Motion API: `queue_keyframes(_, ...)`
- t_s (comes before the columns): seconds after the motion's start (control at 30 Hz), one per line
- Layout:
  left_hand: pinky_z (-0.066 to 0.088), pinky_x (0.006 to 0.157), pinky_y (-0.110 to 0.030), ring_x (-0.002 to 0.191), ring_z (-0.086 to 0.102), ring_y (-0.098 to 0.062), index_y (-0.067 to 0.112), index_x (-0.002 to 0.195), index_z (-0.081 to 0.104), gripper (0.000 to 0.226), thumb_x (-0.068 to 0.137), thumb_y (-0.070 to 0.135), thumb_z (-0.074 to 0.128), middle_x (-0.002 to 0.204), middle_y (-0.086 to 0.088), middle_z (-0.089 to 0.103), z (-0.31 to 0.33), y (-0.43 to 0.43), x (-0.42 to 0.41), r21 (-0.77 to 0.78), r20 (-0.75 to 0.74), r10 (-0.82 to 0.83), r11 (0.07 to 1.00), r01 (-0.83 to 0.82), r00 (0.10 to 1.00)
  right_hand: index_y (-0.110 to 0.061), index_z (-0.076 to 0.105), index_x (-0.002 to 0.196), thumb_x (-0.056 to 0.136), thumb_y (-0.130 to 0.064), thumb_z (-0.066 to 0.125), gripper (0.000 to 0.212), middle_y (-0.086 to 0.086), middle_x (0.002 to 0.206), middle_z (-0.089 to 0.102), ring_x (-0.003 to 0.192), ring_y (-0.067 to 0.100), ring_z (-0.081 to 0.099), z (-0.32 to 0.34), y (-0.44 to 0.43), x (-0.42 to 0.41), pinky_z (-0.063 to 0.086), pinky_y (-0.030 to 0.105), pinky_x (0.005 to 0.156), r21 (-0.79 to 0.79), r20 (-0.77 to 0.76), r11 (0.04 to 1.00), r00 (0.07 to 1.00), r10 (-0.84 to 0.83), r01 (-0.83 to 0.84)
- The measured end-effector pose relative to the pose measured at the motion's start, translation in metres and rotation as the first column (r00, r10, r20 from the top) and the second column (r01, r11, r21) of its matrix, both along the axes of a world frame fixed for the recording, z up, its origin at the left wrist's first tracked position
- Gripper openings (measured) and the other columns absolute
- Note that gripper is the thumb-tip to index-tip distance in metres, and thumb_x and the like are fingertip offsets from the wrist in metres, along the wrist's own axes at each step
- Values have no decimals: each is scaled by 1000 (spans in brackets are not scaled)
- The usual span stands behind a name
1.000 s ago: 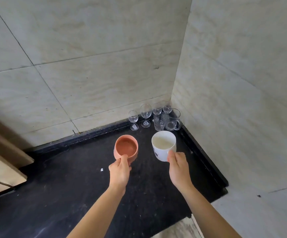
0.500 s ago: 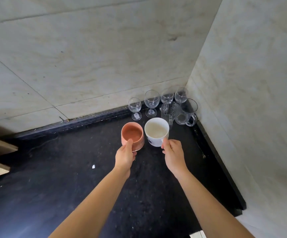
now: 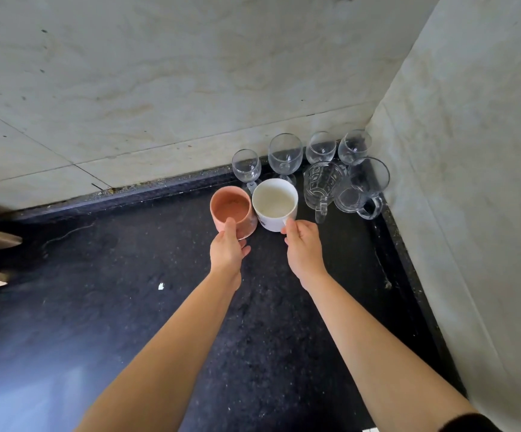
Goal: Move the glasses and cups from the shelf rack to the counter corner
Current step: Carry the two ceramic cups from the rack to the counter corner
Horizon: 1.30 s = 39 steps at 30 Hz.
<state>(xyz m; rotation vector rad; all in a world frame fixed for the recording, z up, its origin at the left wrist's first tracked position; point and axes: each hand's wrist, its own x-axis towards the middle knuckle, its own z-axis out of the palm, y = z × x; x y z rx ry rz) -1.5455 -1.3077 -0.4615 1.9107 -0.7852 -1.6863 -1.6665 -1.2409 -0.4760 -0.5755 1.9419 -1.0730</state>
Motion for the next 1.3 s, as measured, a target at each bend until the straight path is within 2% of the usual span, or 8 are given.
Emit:
queue_keyframes(0.17, 53, 98, -39, 119, 58, -21, 13, 139, 50, 55, 101, 52, 41, 132, -4, 60, -3, -3, -5, 26, -12, -7, 1000, 7, 1000, -1, 66, 111, 108, -35, 40, 42, 1, 123, 44, 114, 23, 59, -6, -7, -6, 45, 45, 109, 8, 15, 1000, 1000, -10, 9)
queue_keyframes(0.37, 55, 88, -39, 115, 56, -18, 13, 135, 54, 60, 98, 59, 43, 128, -3, 59, -5, -5, 1, 51, 15, -79, 996, 78, 997, -9, 66, 121, 108, -38, 38, 42, 4, 133, 50, 107, 10, 53, -8, -10, -5, 40, 30, 100, 66, -5, 998, 1000, -8, 8)
queue_keyframes(0.5, 55, 91, -42, 111, 55, -21, 15, 133, 51, 66, 95, 67, 37, 124, 0, 55, 1, -9, 3, 99, 133, -204, 977, 191, 970, -9, 61, 129, 107, -39, 42, 41, 11, 132, 58, 116, 22, 58, 4, -16, -7, 46, 38, 101, 155, -37, 988, 999, 6, 0)
queue_keyframes(0.6, 53, 87, -43, 101, 60, -24, 9, 132, 49, 65, 98, 62, 33, 125, -8, 58, 18, -9, 17, 23, 411, -375, 916, 401, 831, -11, 56, 134, 102, -34, 55, 39, 11, 134, 57, 113, 25, 60, 21, -9, -8, 48, 35, 89, 178, -103, 984, 994, 31, -13)
queue_keyframes(0.7, 35, 111, -49, 143, 36, -32, 14, 150, 34, 65, 101, 57, 30, 163, -11, 25, 45, -8, 40, -107, 624, -427, 783, 613, 654, -8, 48, 140, 98, -27, 61, 48, 14, 140, 50, 123, 32, 55, 45, -1, -5, 46, 41, 96, 176, -203, 982, 973, 107, -71)
queue_keyframes(0.93, 15, 122, -50, 153, 10, -29, 21, 156, 26, 61, 103, 50, 32, 167, -9, 10, 160, -10, 111, -380, 869, -85, 516, 768, 487, -16, 37, 153, 105, -43, 44, 56, 16, 166, 23, 153, 35, 20, 150, -30, 24, 24, 48, 120, -46, -680, 905, 678, 281, -422)
queue_keyframes(1.13, 21, 120, -54, 152, 15, -35, 16, 154, 31, 59, 104, 46, 37, 165, -16, 18, 245, 43, 201, -489, 872, 316, 582, 650, 374, -19, 34, 157, 105, -49, 39, 60, 18, 167, 17, 154, 38, 17, 230, -66, 100, 19, 49, 122, -285, -859, 628, 484, 167, -724)
queue_keyframes(1.3, 23, 118, -57, 151, 17, -38, 13, 153, 34, 63, 101, 48, 37, 164, -19, 19, 265, 132, 289, -465, 882, 428, 721, 514, 198, -21, 26, 160, 104, -52, 39, 66, 18, 169, 8, 155, 39, 10, 240, -45, 203, 19, 56, 122, -292, -879, 373, 401, 259, -881)
